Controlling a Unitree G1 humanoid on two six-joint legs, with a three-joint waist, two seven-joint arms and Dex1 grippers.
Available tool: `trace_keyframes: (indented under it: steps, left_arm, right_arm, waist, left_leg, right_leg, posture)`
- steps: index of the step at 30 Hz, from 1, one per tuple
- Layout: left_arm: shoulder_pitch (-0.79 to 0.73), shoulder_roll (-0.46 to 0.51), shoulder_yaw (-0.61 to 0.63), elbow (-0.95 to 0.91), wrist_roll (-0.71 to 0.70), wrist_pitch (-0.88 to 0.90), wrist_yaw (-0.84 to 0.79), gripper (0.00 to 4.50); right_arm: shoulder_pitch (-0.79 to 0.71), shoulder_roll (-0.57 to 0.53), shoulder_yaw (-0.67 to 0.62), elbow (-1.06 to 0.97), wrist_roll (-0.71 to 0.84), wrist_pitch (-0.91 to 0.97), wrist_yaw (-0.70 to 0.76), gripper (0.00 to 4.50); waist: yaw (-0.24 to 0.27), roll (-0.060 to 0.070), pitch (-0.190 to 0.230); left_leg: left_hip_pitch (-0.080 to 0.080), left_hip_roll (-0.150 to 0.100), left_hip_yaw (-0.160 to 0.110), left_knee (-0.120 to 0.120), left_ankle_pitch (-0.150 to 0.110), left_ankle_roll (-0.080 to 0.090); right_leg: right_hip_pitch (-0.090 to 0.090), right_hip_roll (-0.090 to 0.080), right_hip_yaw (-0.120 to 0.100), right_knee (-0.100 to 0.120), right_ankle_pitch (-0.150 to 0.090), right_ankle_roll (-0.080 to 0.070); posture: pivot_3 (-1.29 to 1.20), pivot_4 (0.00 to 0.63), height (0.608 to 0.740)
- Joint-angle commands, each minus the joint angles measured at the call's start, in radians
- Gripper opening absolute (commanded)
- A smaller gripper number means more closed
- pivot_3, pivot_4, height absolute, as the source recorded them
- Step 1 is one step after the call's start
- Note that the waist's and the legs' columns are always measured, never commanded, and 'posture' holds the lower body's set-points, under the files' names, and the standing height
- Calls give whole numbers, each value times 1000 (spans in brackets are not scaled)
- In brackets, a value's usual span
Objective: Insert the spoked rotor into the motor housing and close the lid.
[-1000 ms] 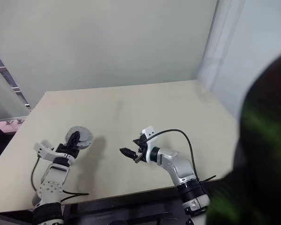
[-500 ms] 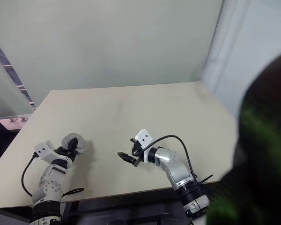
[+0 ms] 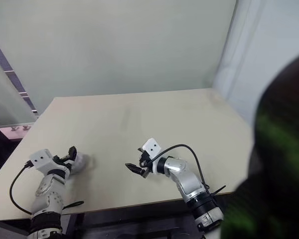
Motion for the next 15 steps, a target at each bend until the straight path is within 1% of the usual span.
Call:
trace_keyframes:
  steps: [1, 4, 7, 11, 15]
  left_arm:
    - [45, 40, -13, -128, 37, -43, -25, 4456]
    - [105, 62, -38, -226, 52, -58, -73, 4456]
    - [171, 83, -81, -340, 41, -80, -174, 4456]
    - [232, 81, -121, -467, 29, -45, -216, 4456]
    - [300, 74, -195, -586, 32, 22, -241, 4456]
  right_arm:
    - [-20, 0, -24, -14, -2, -20, -8, 4500]
    - [-23, 0, -45, -12, 7, -13, -18, 4500]
    - [-23, 7, -79, -13, 23, 1, -38, 4500]
    - [-20, 2, -115, -13, 18, 10, -75, 4500]
    - [-6, -29, -191, -33, 9, 67, -171, 4500]
  waist:
    - [-2, 0, 0]
    - [-2, 0, 0]
    - [-1, 1, 0]
    - [0, 1, 1]
    - [-3, 1, 1]
  left_leg:
    - [1, 0, 0, -1, 0, 0]
    - [3, 1, 1, -2, 0, 0]
    - [3, 1, 1, -2, 0, 0]
    - [4, 1, 2, -1, 0, 0]
    - [4, 1, 3, -1, 0, 0]
  right_leg:
    - [1, 0, 0, 0, 0, 0]
    - [2, 0, 0, 0, 0, 0]
    - [3, 0, -1, 0, -1, -2]
    - [3, -1, 0, -1, -1, -2]
    - [3, -1, 0, -1, -2, -2]
  posture:
    - [0, 0, 740]
    - [0, 0, 740]
    - [0, 0, 740]
    - [0, 0, 740]
    - [0, 0, 740]
